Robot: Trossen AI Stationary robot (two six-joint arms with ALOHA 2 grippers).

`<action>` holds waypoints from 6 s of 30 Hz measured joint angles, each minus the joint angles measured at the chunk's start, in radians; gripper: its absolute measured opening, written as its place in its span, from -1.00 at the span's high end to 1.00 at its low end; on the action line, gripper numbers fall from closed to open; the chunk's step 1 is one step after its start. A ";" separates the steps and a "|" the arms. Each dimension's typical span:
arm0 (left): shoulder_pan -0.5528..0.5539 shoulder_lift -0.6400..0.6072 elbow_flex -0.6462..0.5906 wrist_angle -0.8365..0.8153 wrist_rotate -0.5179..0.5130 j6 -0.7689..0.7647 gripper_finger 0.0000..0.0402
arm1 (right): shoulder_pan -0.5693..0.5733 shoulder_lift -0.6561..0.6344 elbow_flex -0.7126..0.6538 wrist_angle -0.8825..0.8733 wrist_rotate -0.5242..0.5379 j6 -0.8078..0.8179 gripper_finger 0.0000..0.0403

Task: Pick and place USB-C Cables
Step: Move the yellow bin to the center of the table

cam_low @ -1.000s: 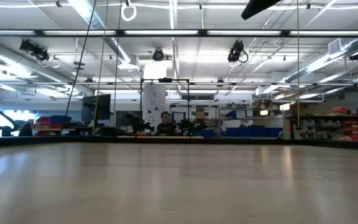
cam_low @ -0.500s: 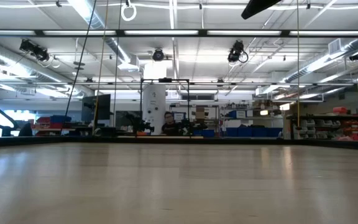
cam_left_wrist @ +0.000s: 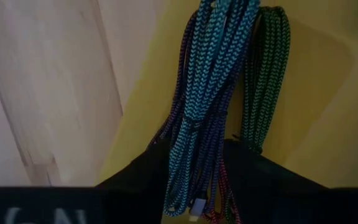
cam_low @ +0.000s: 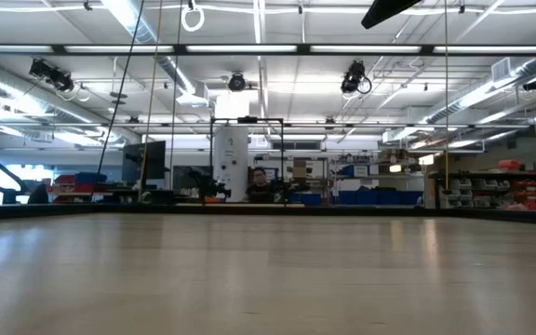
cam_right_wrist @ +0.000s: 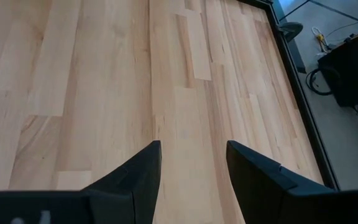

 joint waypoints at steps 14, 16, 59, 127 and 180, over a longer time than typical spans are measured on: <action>0.074 -0.002 0.011 -0.134 -0.058 0.190 0.29 | 0.000 0.000 0.000 0.018 0.000 -0.003 0.07; 0.082 -0.002 0.005 -0.136 -0.058 0.194 0.29 | 0.000 0.000 0.000 0.018 0.000 -0.003 0.07; 0.606 -0.005 -0.104 0.197 0.007 0.740 0.93 | 0.015 0.000 0.000 -0.020 -0.005 0.004 0.07; 1.288 0.282 0.228 0.447 0.051 1.187 0.96 | 0.150 -0.039 0.000 -0.094 -0.032 0.155 0.07; 1.306 0.252 0.224 0.427 0.028 1.225 0.51 | 0.157 -0.039 0.000 -0.089 -0.032 0.154 0.07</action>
